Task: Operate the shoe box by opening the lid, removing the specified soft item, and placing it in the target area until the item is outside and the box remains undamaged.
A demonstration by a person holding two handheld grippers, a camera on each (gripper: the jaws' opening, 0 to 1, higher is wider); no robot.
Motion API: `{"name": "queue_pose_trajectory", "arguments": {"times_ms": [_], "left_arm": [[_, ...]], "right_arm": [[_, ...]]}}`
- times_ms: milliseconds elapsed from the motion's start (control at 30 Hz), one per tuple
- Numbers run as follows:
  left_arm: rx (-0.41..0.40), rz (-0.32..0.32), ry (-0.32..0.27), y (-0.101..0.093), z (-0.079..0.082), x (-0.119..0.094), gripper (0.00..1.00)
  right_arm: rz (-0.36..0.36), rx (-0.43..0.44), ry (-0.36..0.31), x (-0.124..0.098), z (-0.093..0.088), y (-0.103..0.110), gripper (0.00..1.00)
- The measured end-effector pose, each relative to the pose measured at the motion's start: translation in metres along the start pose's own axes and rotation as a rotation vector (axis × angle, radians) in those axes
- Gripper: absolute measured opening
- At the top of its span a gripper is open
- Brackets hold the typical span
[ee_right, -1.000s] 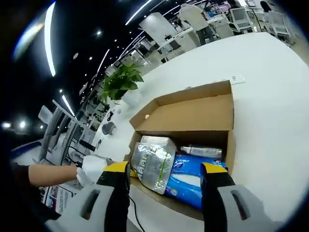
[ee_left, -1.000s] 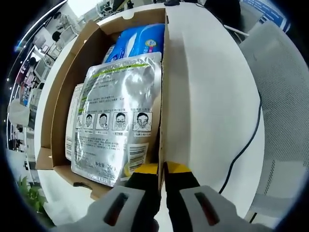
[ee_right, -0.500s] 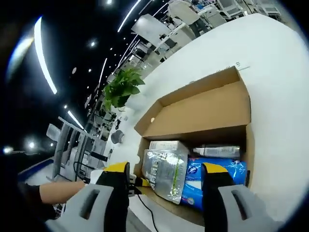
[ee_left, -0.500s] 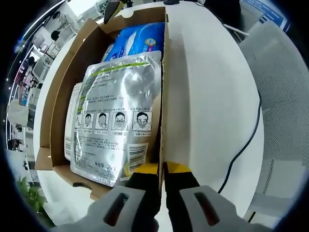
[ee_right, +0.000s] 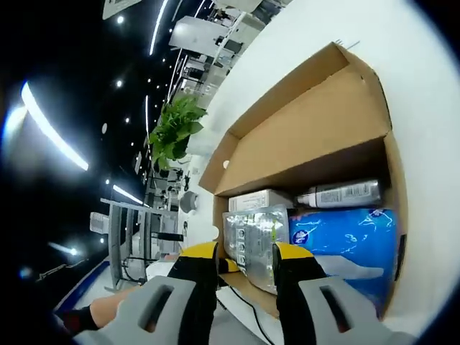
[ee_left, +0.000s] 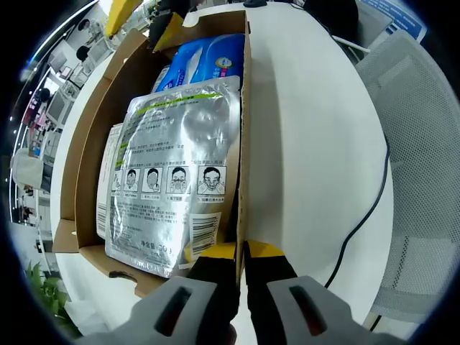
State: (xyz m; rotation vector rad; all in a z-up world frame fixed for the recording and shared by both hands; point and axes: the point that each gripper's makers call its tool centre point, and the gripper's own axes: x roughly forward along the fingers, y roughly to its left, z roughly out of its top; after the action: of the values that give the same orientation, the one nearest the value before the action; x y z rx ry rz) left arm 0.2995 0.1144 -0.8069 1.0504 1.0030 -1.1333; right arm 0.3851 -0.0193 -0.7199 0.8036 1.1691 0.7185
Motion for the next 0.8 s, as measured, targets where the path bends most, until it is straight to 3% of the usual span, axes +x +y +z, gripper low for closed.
{"name": "queue_pose_trajectory", "arguments": {"times_ms": [267, 400, 567, 800], "left_arm": [[-0.007, -0.002, 0.003, 0.000, 0.001, 0.000, 0.01], [-0.006, -0.002, 0.002, 0.000, 0.001, 0.001, 0.01], [-0.005, 0.001, 0.003, 0.000, 0.001, 0.001, 0.01], [-0.004, 0.001, 0.003, 0.000, 0.001, 0.001, 0.01]], "right_arm": [[-0.011, -0.009, 0.062, 0.012, -0.014, -0.022, 0.29], [-0.001, -0.010, 0.056, 0.014, -0.020, -0.022, 0.29], [0.002, -0.035, 0.008, 0.020, -0.014, -0.022, 0.30], [0.020, -0.058, 0.034, 0.032, -0.020, -0.023, 0.26]]}}
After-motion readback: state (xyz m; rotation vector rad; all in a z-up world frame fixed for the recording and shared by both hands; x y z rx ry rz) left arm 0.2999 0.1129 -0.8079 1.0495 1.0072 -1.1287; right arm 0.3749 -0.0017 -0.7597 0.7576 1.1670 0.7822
